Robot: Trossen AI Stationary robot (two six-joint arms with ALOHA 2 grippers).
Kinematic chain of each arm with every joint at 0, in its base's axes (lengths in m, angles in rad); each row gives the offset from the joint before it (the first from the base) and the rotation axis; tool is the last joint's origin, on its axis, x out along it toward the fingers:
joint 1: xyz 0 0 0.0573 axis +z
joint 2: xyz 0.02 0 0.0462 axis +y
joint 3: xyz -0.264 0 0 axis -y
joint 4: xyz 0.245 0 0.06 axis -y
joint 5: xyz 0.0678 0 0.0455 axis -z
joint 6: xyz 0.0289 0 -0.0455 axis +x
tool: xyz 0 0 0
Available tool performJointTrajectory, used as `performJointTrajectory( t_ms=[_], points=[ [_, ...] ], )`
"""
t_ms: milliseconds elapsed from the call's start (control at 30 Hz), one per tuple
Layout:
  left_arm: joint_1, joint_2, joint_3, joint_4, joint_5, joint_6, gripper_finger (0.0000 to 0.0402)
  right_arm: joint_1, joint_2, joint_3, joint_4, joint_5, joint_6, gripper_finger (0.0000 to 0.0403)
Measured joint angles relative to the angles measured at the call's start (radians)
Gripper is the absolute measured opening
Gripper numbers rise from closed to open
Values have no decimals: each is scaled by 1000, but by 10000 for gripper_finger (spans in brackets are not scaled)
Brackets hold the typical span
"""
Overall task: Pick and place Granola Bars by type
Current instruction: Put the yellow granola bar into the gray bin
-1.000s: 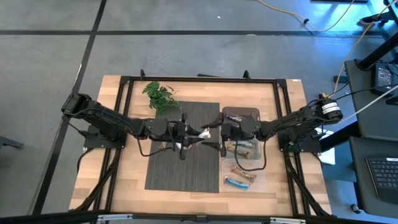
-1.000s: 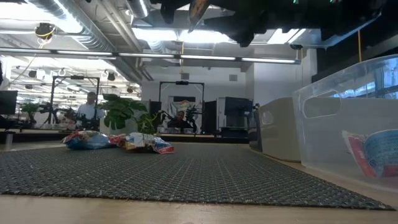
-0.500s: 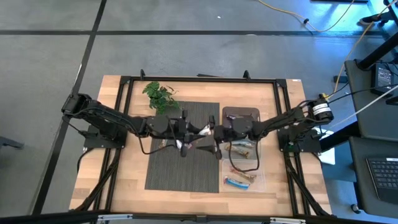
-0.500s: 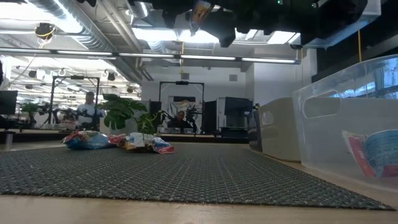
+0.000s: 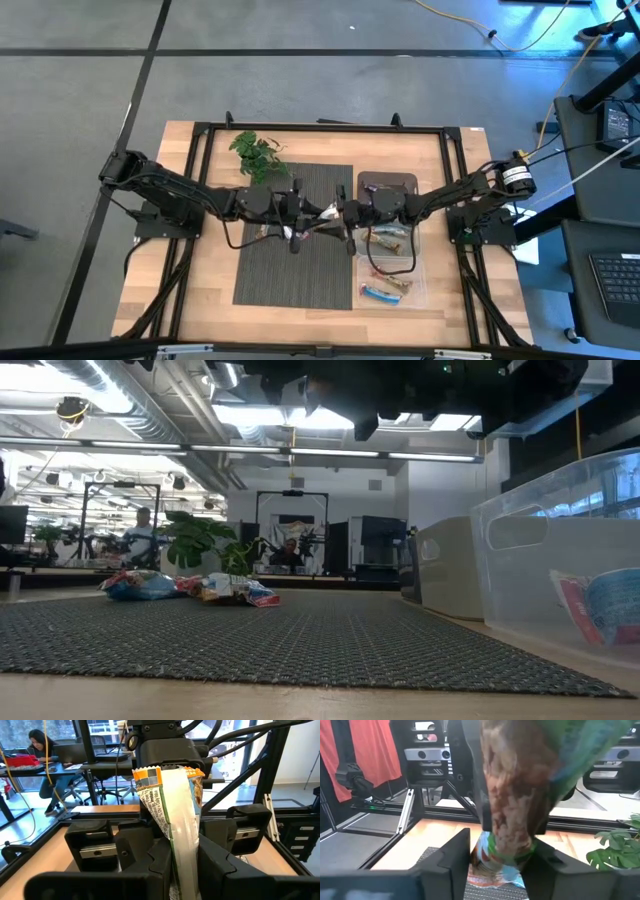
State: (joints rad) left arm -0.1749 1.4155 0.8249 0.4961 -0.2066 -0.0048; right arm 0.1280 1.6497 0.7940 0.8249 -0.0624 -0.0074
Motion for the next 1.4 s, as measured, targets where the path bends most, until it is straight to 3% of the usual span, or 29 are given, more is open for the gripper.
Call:
performJointTrajectory(
  t_ms=[333, 667, 967, 1400],
  points=[
    [-1, 0, 0, -2, -7, -8, 71, 0, -1, 0, -23, 29, -1, 125],
    [-28, 0, 0, -19, -9, -19, 161, 0, -14, 0, -78, 33, -1, 123],
    [-28, 0, 0, -177, -36, -90, 171, -1, -118, -1, -364, 94, 7, 123],
    [-28, 0, 0, -419, -35, -179, 171, -1, -236, -1, -911, 95, 188, 123]
  ],
)
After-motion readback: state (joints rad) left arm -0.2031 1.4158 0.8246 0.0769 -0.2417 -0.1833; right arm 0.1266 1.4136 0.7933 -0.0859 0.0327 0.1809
